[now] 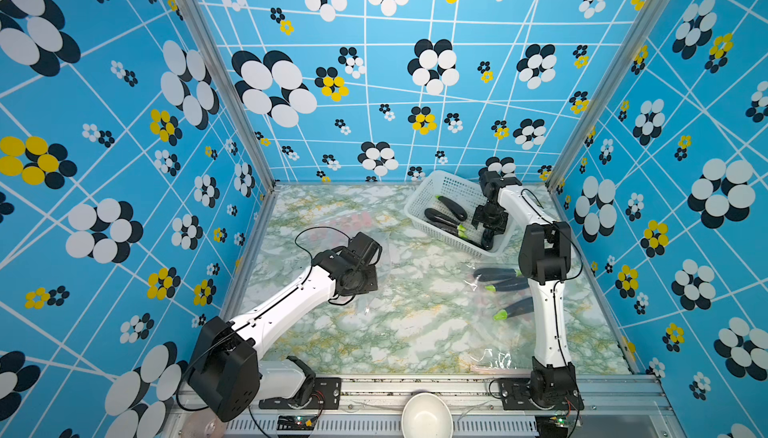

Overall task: Place the eggplant in a zip-top bag and seal the zipper
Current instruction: Pick up the eggplant from the basket.

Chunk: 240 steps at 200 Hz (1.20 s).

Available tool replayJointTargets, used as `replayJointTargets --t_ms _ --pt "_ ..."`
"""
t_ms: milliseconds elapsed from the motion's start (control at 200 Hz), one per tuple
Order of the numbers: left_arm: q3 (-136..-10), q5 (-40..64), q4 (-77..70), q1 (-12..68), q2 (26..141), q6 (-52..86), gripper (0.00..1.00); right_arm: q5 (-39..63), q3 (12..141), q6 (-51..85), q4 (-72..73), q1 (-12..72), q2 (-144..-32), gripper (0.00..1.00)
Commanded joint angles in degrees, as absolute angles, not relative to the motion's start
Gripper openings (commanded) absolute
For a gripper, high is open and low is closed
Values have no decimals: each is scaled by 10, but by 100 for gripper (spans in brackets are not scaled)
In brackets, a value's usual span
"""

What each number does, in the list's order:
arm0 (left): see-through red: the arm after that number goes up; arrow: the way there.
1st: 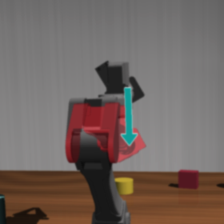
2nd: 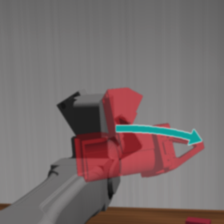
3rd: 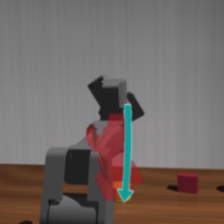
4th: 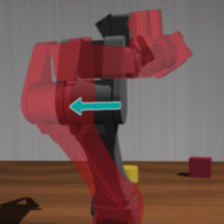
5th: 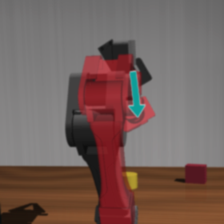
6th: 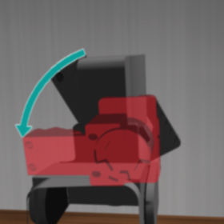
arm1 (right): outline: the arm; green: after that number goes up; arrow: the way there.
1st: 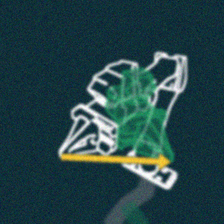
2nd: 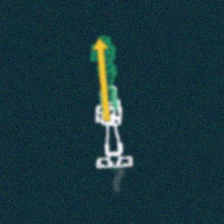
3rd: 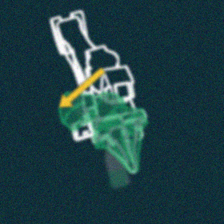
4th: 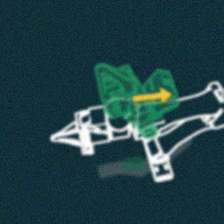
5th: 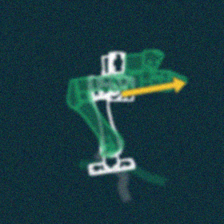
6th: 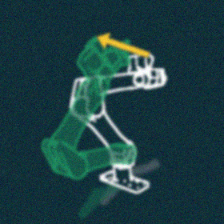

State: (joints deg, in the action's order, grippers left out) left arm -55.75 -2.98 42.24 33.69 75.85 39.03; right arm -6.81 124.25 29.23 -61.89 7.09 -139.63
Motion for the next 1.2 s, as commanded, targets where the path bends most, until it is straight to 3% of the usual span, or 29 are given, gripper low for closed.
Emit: replayJointTargets --t_ms 0,305,570,860,1195 --pt "-547 -24 420 330 754 387 0 -54 1260 302 -631 72 -1407 67" --pt "-552 -21 418 328 745 388 0 -50 1256 290 -621 73 -1415 38" --pt "-561 -8 419 329 748 393 0 -62 1167 274 -556 83 -1302 35" --pt "-565 4 412 328 749 400 0 -80 1003 261 -449 114 -1083 34" --pt "-571 24 400 326 758 402 0 29 680 348 -110 223 -820 33"
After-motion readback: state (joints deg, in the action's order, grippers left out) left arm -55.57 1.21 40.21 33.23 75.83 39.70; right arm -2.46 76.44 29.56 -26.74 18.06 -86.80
